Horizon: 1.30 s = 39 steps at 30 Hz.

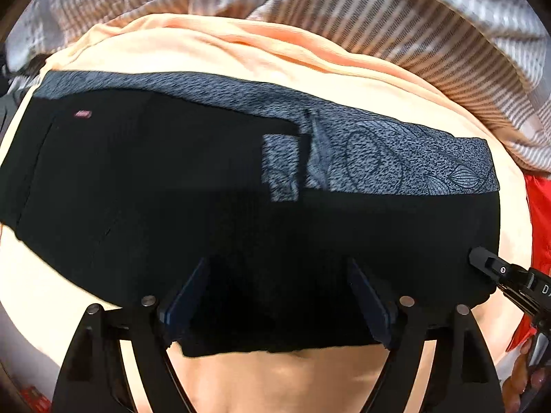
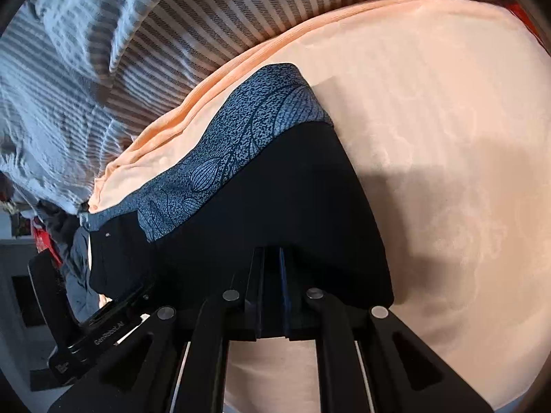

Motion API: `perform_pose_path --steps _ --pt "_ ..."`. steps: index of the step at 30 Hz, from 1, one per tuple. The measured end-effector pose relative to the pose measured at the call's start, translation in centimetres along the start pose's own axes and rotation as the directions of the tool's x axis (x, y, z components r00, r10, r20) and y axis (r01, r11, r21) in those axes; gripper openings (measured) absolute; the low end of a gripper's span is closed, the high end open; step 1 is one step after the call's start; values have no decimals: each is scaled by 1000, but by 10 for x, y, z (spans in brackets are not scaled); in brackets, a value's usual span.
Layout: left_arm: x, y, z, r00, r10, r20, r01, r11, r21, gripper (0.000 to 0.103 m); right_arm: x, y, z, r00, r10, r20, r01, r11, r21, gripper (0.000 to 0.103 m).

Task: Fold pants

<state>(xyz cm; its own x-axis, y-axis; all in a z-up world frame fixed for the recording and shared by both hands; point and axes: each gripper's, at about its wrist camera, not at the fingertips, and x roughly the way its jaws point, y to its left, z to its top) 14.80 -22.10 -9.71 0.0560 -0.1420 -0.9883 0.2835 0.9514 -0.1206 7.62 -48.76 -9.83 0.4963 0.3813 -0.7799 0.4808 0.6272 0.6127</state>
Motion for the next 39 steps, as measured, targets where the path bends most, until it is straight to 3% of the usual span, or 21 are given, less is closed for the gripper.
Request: perform_pose_path --steps 8,12,13,21,24,26,29,31,39 --pt "-24 26 -20 1000 3 10 -3 999 -39 83 -1 14 -1 998 -65 8 65 997 -45 13" --pt "-39 53 -28 999 21 32 -20 999 -31 83 -5 37 -7 997 -82 13 83 995 -63 48" --pt "-41 58 -29 999 30 34 -29 999 -30 83 -6 44 -9 996 -92 18 93 992 -83 50" --pt "-51 114 -37 998 51 31 -48 995 -93 83 27 142 -25 997 -71 7 69 944 -322 50" --pt "-48 127 -38 998 54 30 -50 992 -119 83 46 170 -27 995 -100 11 96 922 -375 50" --pt "-47 139 -38 999 45 29 -40 989 -145 83 61 173 -30 991 -136 1 126 917 -378 50" --pt "-42 155 -39 999 35 14 -32 983 -179 83 96 157 -35 972 -208 -110 159 925 -344 50" --pt "-41 163 -41 999 27 18 -23 980 -197 83 92 161 -40 976 -204 -73 164 915 -368 52" --pt "-47 190 -46 1000 2 27 5 969 -247 83 85 179 -57 967 -238 -91 186 904 -385 54"
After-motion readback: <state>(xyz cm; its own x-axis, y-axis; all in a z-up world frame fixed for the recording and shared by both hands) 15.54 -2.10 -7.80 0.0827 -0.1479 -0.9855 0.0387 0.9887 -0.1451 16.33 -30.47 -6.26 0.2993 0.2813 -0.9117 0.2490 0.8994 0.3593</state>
